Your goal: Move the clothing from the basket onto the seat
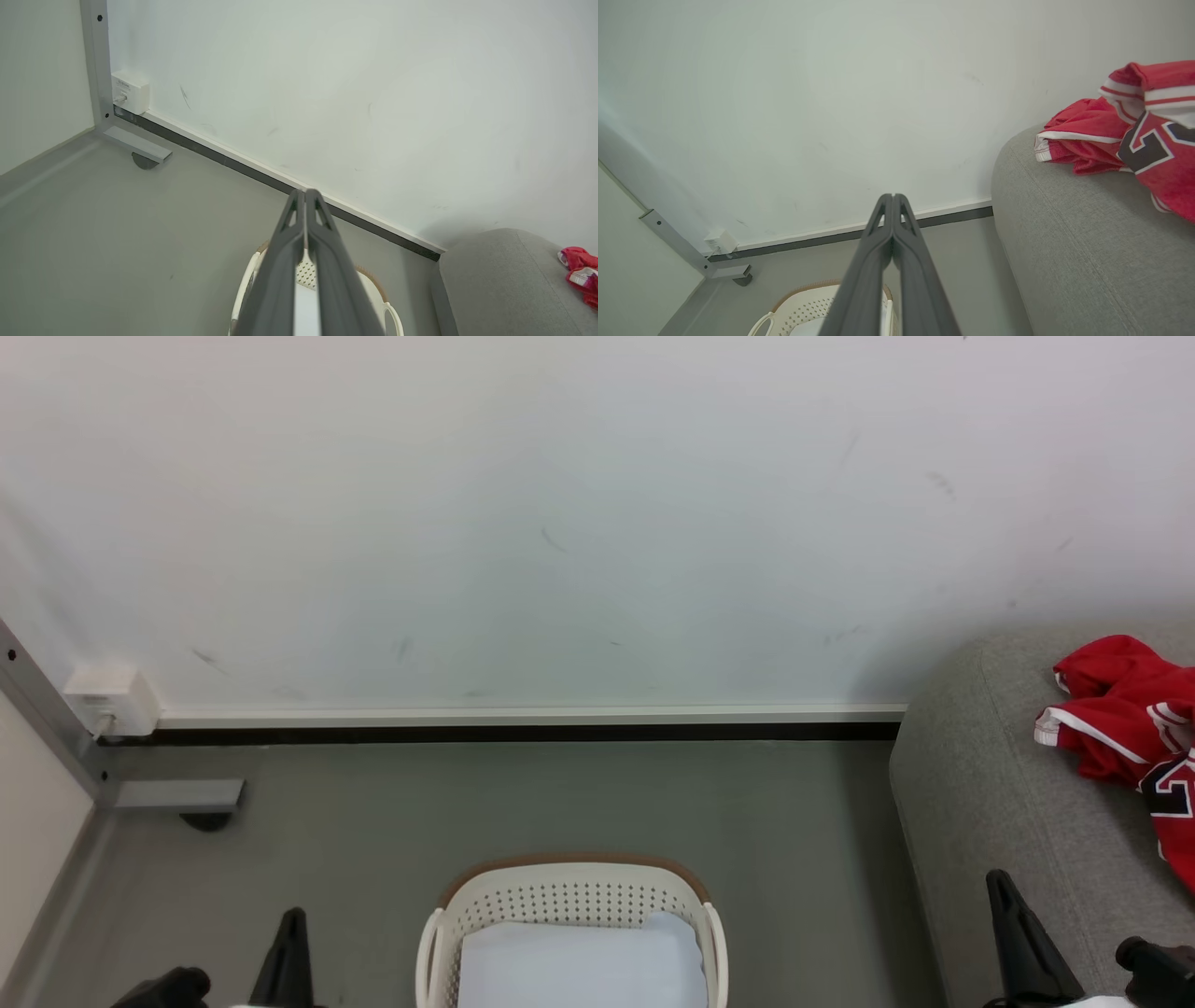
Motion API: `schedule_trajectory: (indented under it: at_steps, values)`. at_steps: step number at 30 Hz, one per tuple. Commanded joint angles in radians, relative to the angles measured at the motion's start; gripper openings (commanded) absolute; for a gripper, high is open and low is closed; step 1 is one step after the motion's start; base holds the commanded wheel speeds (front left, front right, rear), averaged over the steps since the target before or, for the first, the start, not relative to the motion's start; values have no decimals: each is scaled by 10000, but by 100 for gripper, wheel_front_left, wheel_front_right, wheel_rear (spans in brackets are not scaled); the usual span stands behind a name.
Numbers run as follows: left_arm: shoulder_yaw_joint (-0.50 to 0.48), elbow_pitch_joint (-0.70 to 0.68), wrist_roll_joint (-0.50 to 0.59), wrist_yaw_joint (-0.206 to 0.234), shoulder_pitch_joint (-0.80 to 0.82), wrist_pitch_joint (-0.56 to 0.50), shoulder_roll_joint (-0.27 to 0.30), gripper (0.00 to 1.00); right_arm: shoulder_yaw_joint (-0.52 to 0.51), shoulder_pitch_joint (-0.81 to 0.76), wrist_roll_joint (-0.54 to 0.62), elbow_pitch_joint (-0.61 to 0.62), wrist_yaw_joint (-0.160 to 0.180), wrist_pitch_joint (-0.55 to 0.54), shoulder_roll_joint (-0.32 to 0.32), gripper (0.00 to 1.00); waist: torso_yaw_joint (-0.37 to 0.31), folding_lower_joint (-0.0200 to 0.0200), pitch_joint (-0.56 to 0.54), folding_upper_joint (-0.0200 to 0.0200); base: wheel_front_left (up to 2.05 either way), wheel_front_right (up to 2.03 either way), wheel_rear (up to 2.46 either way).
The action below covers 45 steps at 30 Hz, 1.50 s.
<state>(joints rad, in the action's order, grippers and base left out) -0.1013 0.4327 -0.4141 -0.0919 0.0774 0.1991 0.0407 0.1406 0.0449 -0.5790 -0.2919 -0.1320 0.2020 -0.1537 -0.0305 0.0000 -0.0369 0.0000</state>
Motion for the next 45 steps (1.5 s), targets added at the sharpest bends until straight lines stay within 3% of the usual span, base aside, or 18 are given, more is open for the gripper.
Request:
schedule_trajectory:
  at_steps: [1,21,45]
  values:
    - [-30,-245,-417,-40,214,-67,49,0,-140,237,-342,171,2,-68,-7,0,4,0,3,0,0,0,0]
    - [-28,-730,-3533,-137,238,-861,70,0,-777,371,-3028,273,6,-886,252,0,58,0,74,0,0,0,0]
    - [-70,-1147,-6475,-234,297,-1648,92,0,-1393,494,-5575,357,11,-1674,505,0,122,0,159,0,0,0,0]
